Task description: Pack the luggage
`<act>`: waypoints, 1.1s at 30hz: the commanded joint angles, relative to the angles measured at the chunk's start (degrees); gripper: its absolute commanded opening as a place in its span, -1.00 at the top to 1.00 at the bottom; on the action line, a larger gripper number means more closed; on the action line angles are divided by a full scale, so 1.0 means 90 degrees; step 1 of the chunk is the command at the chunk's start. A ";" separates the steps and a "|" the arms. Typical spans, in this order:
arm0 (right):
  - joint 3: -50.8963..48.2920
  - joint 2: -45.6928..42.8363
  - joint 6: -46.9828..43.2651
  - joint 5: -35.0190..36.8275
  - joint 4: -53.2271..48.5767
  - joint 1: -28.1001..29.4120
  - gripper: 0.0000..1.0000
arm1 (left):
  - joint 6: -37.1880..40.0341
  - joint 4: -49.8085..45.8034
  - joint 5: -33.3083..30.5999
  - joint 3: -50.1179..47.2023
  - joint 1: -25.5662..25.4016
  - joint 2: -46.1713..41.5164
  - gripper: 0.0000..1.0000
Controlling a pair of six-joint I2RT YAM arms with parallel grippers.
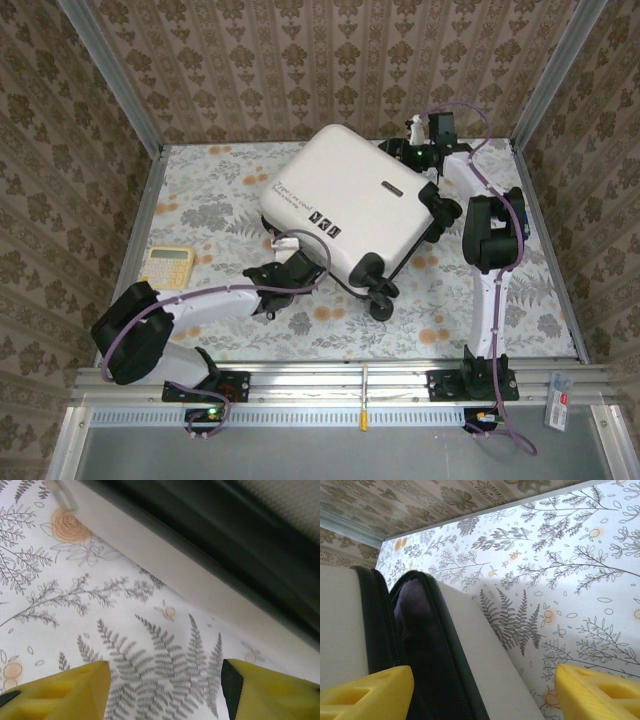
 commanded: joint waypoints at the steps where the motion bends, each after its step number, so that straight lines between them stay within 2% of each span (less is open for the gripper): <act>1: 0.0636 0.0105 -0.0352 -0.1516 -0.1126 0.1022 -0.52 | 0.1126 0.1892 -0.0179 0.0611 -0.0267 -0.0297 -0.25; 4: 0.1592 0.0545 0.0103 -0.1148 -0.1323 0.0641 -0.53 | 0.1167 0.1789 -0.0327 0.0571 -0.0279 -0.0513 -0.25; 10: 0.4435 0.1703 0.0404 -0.0790 -0.2550 0.0160 -0.55 | 0.1323 0.1785 -0.0565 0.0341 -0.0315 -0.1109 -0.31; 13: 0.4791 0.1731 0.0567 -0.0713 -0.2580 0.0004 -0.55 | 0.1791 0.1499 -0.0551 0.0520 -0.0272 -0.1351 -0.36; 17: 0.4238 0.1327 0.0681 -0.0556 -0.2248 -0.0243 -0.55 | 0.2314 0.0889 -0.0171 0.0892 0.0031 -0.1718 -0.43; 20: 0.3787 0.0961 0.0722 -0.0549 -0.2126 -0.0434 -0.54 | 0.2553 0.0546 0.0475 0.1116 0.0516 -0.1927 -0.46; 22: 0.3441 0.0637 0.0634 -0.0483 -0.2126 -0.0528 -0.53 | 0.2710 0.0367 0.1154 0.1280 0.0977 -0.1990 -0.50; 24: 0.2917 0.0167 0.0436 -0.0316 -0.2153 -0.0618 -0.52 | 0.2887 0.0205 0.2350 0.1487 0.1621 -0.1934 -0.54; 25: 0.2629 -0.0074 0.0340 -0.0243 -0.2158 -0.0655 -0.52 | 0.2930 0.0052 0.2648 0.1629 0.1879 -0.1870 -0.54; 31: -0.0211 -0.2235 0.0151 0.0355 -0.1151 -0.1035 -0.55 | 0.3252 -0.0569 0.3665 0.2414 0.3119 -0.1244 -0.58; 33: -0.1064 -0.2920 0.0144 0.0490 -0.0982 -0.1178 -0.55 | 0.3211 -0.0439 0.4352 0.2558 0.3674 -0.0943 -0.60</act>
